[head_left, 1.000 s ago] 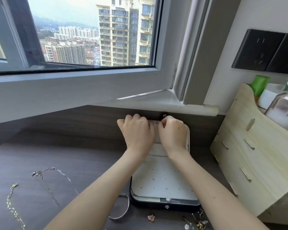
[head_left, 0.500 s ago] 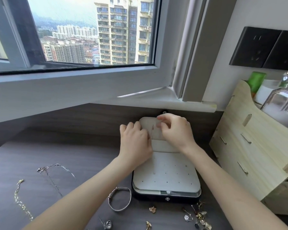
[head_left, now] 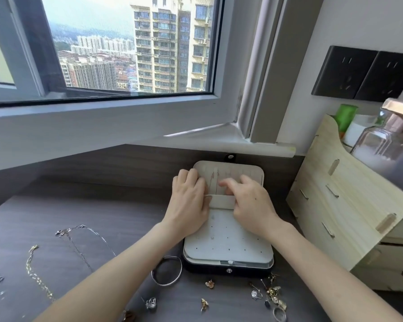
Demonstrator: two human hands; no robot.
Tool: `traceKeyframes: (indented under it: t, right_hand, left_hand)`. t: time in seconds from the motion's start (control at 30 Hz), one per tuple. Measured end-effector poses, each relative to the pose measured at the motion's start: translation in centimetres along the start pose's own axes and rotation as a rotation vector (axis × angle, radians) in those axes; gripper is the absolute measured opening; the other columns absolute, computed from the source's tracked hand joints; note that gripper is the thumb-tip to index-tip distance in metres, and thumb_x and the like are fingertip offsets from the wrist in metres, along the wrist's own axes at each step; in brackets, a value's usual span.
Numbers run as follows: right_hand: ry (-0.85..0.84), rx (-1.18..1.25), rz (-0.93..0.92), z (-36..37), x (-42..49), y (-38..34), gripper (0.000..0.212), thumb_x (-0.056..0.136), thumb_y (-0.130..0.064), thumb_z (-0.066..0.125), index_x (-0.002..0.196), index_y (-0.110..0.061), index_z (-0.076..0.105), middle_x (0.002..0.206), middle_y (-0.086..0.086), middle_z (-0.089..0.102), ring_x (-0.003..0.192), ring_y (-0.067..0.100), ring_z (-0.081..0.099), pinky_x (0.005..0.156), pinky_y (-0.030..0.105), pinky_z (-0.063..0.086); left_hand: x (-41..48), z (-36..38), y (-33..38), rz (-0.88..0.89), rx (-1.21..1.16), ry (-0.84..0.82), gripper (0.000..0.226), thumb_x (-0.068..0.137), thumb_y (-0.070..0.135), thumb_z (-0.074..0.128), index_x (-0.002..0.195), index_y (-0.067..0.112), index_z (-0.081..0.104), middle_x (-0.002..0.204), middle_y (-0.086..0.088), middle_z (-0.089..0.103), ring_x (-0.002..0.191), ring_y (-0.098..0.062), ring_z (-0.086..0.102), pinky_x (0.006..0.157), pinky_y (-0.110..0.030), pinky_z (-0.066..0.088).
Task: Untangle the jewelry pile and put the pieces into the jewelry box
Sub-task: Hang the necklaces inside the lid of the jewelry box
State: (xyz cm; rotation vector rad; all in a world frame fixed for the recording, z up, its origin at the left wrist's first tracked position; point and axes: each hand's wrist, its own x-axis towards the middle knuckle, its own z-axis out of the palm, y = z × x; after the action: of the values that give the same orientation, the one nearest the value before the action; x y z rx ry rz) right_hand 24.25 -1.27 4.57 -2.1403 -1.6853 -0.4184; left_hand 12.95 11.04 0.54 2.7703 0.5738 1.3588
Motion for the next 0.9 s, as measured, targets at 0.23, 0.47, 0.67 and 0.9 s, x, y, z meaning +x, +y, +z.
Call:
traceKeyframes:
  t: [0.23,0.47,0.67,0.9]
  right_hand:
    - [0.074,-0.203,0.009,0.1,0.4,-0.5,0.028,0.049,0.005,0.062,0.071,-0.012,0.065,0.069,0.005,0.051,0.065,0.026,0.049,0.052,0.028,0.034]
    - [0.099,-0.097,0.035,-0.3,-0.9,-0.6,0.03,0.055,0.009,0.063,0.077,-0.01,0.068,0.073,0.004,0.053,0.064,0.024,0.051,0.049,0.026,0.031]
    - [0.083,0.071,-0.064,-0.9,-2.5,-4.2,0.008,0.073,-0.02,0.061,0.069,-0.02,0.068,0.068,-0.005,0.056,0.066,0.02,0.053,0.047,0.025,0.037]
    - [-0.022,0.146,-0.32,0.6,-5.0,-11.6,0.01,0.066,-0.034,0.064,0.058,-0.031,0.07,0.057,-0.009,0.055,0.056,0.017,0.05,0.04,0.021,0.03]
  left_hand:
    - [0.2,-0.3,0.1,0.029,0.05,-0.007,0.015,0.071,0.024,0.041,0.067,0.011,0.046,0.079,-0.009,0.047,0.077,-0.022,0.03,0.062,-0.034,0.033]
    - [0.3,0.1,0.0,-0.038,0.091,-0.117,0.014,0.063,0.015,0.063,0.065,0.008,0.051,0.077,-0.011,0.05,0.071,-0.032,0.047,0.058,-0.034,0.033]
    - [0.4,-2.2,-0.6,-0.117,0.018,-0.214,0.015,0.071,0.005,0.055,0.081,0.008,0.066,0.092,-0.012,0.058,0.088,-0.035,0.05,0.071,-0.032,0.023]
    - [-2.3,-11.0,-4.6,-0.419,-0.232,-0.349,0.018,0.073,0.018,0.049,0.075,0.021,0.067,0.077,0.012,0.053,0.078,-0.017,0.05,0.072,-0.027,0.037]
